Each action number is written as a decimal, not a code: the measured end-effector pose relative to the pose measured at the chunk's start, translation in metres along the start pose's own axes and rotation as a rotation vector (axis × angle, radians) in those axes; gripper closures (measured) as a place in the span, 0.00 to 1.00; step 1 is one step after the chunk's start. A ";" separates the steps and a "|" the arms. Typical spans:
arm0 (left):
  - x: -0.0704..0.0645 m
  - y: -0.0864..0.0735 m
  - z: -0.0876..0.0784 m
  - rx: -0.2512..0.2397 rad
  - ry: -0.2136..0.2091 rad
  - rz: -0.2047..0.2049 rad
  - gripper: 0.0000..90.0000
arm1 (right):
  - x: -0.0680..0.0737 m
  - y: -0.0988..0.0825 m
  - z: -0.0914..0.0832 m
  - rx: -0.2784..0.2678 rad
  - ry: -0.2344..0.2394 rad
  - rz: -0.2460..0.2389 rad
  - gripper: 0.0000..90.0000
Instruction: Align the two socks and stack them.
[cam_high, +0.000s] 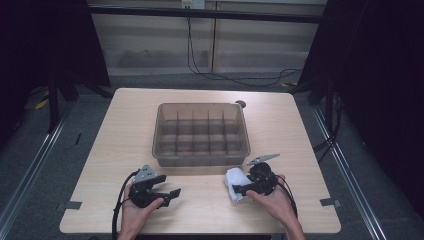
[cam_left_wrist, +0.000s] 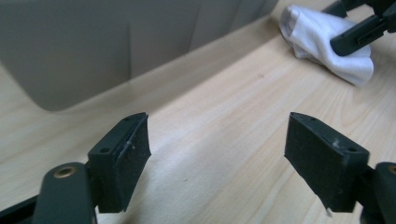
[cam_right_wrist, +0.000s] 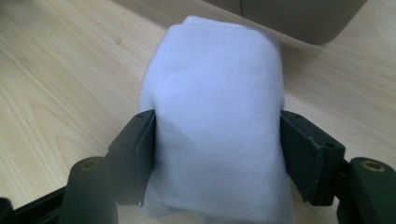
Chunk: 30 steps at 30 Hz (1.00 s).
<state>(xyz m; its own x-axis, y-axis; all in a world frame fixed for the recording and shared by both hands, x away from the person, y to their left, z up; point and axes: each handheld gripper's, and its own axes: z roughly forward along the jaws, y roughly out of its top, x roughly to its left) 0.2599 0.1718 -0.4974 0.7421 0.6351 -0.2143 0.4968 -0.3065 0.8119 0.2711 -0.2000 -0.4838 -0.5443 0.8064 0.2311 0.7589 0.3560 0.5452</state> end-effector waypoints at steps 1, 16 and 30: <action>0.000 0.000 0.000 0.000 0.000 0.000 0.26 | 0.000 0.000 0.000 0.000 0.000 0.000 0.35; -0.005 -0.010 -0.004 -0.070 0.014 0.054 0.25 | -0.013 -0.004 -0.013 0.007 -0.028 0.026 0.33; -0.003 -0.011 -0.007 -0.143 0.024 0.055 0.26 | -0.014 0.017 -0.041 0.025 -0.042 0.004 0.20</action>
<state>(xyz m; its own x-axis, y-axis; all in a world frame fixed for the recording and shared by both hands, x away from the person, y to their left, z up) 0.2488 0.1781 -0.5023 0.7549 0.6371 -0.1556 0.3850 -0.2384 0.8916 0.2769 -0.2252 -0.4448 -0.5261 0.8269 0.1987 0.7702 0.3643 0.5236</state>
